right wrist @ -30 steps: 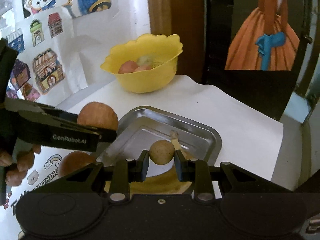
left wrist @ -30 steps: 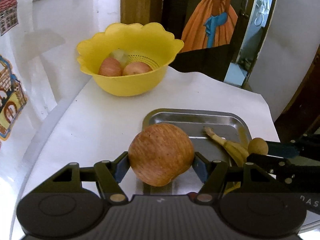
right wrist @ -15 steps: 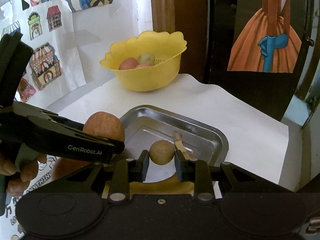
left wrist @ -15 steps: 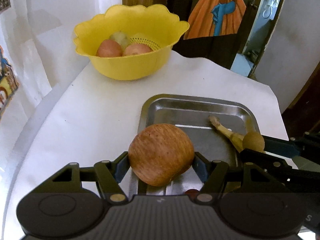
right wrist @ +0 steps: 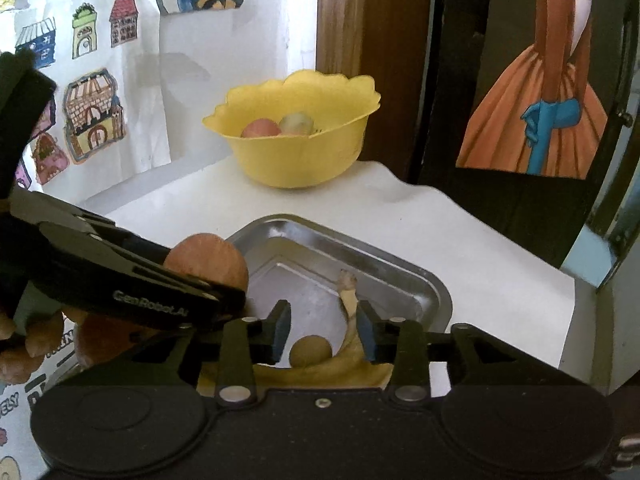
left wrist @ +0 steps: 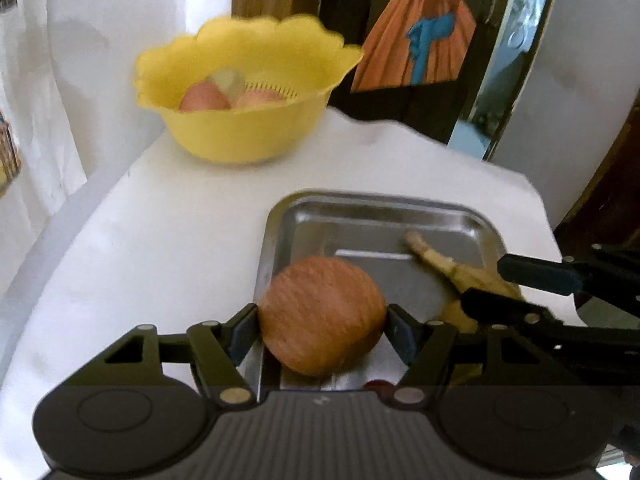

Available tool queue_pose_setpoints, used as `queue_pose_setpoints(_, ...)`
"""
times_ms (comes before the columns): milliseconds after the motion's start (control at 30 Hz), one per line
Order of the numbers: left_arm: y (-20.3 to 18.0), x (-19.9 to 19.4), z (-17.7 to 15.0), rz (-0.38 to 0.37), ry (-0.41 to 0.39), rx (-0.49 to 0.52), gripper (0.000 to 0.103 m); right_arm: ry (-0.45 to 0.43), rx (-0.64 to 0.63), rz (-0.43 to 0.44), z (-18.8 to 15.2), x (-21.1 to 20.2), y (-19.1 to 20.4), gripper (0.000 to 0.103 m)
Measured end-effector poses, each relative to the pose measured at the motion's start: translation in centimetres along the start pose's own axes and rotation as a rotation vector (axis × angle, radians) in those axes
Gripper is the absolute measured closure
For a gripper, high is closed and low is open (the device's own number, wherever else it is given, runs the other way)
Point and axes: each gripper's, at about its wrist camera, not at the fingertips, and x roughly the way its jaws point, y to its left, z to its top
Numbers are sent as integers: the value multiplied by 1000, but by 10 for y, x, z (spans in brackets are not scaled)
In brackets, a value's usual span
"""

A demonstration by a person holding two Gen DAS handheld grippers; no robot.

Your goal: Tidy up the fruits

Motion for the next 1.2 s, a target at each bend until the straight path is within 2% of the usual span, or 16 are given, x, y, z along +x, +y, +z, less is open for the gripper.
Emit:
queue_pose_setpoints(100,-4,-11,-7,10,-72,29,21,-62,11,-30,-9,-10,-1,51)
queue_pose_setpoints(167,-5,-17,-11,4,-106,25,21,-108,33,-44,-14,-19,-3,46)
queue_pose_setpoints(233,-6,-27,-15,3,-144,18,19,-150,42,-59,-18,-29,-3,37)
queue_pose_setpoints(533,-6,-90,-39,25,-379,17,4,-362,36,-141,-37,-90,13,17)
queue_pose_setpoints(700,1,-138,-68,40,-471,-26,1,-440,62,-179,-57,-135,34,10)
queue_pose_setpoints(833,2,-184,-99,59,-519,-37,1,-470,91,-161,-71,-178,55,3)
queue_pose_setpoints(1000,1,-235,-137,73,-575,-23,0,-492,106,-150,-88,-223,81,1)
queue_pose_setpoints(1200,0,-275,-171,80,-605,-6,0,-514,121,-151,-112,-261,108,1)
